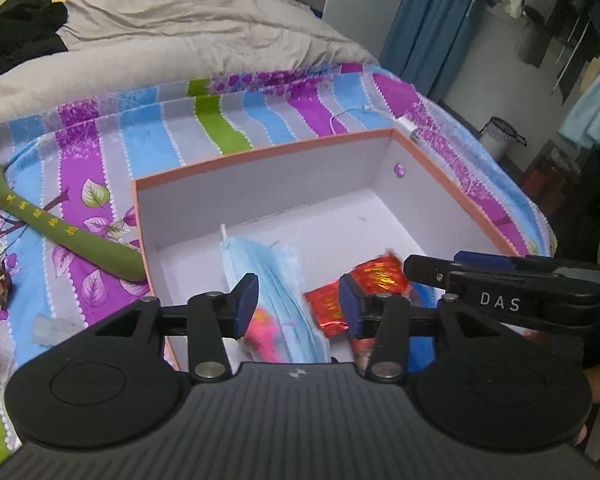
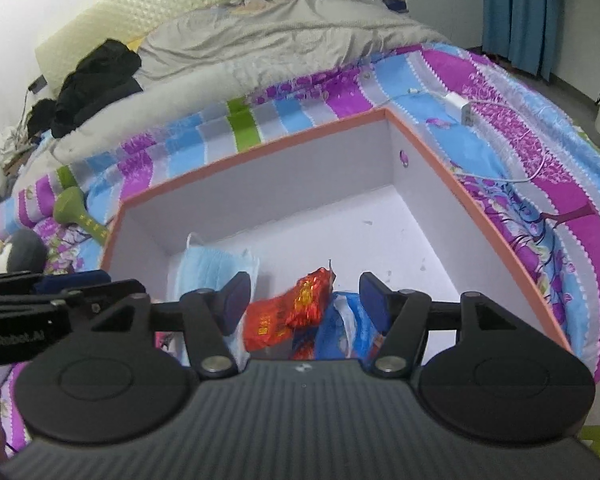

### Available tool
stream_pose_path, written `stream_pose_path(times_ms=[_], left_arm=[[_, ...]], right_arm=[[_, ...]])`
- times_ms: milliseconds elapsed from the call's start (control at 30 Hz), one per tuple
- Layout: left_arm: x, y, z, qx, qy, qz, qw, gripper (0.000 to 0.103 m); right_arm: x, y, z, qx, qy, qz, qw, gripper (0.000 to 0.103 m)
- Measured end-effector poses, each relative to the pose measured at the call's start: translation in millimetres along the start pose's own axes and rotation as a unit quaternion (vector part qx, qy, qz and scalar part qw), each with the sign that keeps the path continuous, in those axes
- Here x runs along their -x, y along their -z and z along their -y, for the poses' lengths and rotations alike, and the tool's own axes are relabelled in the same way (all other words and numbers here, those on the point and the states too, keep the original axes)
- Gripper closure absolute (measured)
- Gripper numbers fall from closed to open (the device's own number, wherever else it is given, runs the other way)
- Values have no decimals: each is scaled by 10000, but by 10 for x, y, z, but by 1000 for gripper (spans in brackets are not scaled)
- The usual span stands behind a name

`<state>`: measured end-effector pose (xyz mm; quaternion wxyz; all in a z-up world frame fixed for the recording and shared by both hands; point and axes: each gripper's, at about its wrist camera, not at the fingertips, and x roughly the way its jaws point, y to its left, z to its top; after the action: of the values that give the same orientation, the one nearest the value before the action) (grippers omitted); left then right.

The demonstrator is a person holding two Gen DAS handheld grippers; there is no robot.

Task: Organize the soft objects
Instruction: 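Lower wrapper and feathered toy into pink box and open both grippers, then withdraw both open grippers up and away from the pink box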

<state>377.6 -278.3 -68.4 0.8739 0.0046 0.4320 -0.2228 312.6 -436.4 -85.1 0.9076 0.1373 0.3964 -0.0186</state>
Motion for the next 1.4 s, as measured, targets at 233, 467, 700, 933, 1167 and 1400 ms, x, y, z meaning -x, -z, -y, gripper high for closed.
stream_pose_path(times_ms=[233,467,700,933,1167,1400], left_arm=[[556,31,87,-39,-100,522,9986,53],[1201,186,179,-41,-53,1001,9950,53],[1811,559,147,-33,-26,1254,9921,53],[2323,1065,-14,52,-114,1362,9906,53],[2735,1568,-178,216,-237,1475,9885,53],[2933,2038,-371,458,-417,1509,9866,53]], right_arm=[[604,19,-69,-77,-86,668,9977,40],[1084,157,-204,66,-176,908,9957,40],[1500,451,-515,318,-343,1005,9938,40],[1810,845,-873,561,-553,1010,9918,40],[1992,1230,-1135,757,-729,976,9897,40],[2002,1607,-1376,1024,-855,884,9871,40]])
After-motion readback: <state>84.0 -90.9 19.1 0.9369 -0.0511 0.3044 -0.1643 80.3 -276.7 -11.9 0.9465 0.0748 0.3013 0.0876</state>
